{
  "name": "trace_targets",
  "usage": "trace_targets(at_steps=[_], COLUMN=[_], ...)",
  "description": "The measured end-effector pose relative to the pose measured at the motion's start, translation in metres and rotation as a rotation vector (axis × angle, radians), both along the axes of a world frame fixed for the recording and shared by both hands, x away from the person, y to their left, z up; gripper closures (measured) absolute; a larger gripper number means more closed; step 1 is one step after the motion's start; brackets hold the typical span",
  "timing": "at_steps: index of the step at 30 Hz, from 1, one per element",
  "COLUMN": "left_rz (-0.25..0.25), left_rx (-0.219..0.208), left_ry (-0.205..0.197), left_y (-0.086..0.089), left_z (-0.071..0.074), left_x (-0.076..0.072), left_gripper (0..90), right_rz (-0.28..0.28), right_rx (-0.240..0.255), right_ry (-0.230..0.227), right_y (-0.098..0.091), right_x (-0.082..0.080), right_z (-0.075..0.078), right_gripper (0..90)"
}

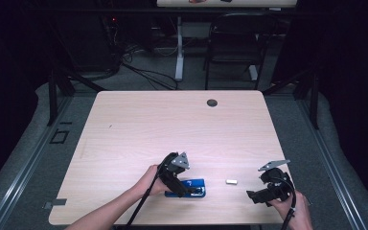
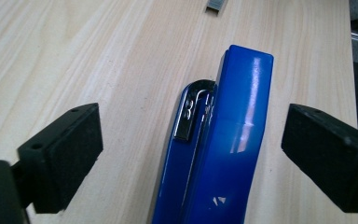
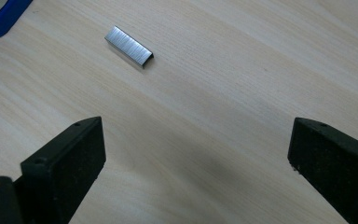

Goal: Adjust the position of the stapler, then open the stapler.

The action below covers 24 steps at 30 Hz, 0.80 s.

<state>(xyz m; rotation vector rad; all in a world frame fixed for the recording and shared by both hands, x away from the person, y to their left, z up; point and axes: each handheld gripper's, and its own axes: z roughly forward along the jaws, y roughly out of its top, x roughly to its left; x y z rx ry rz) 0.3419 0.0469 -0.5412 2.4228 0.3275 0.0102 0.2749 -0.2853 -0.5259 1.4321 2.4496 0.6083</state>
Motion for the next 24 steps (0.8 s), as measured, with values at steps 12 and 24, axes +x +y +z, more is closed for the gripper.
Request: trace_targets(at_steps=[12,24], left_rz=[0.007,-0.003], left_rx=[0.028,0.03], left_ry=[-0.011,-0.034], left_y=[-0.008,-0.018], left_z=[0.003,0.002], left_x=[-0.006,-0.008], left_gripper=[4.5,24.0], right_rz=[0.017,0.032], right_rx=[-0.015,-0.043], right_ry=[-0.005,0.005], right_y=[0.003,0.005], right_x=[-0.001,-0.005], right_z=[-0.002,-0.004], right_gripper=[14.3,20.1])
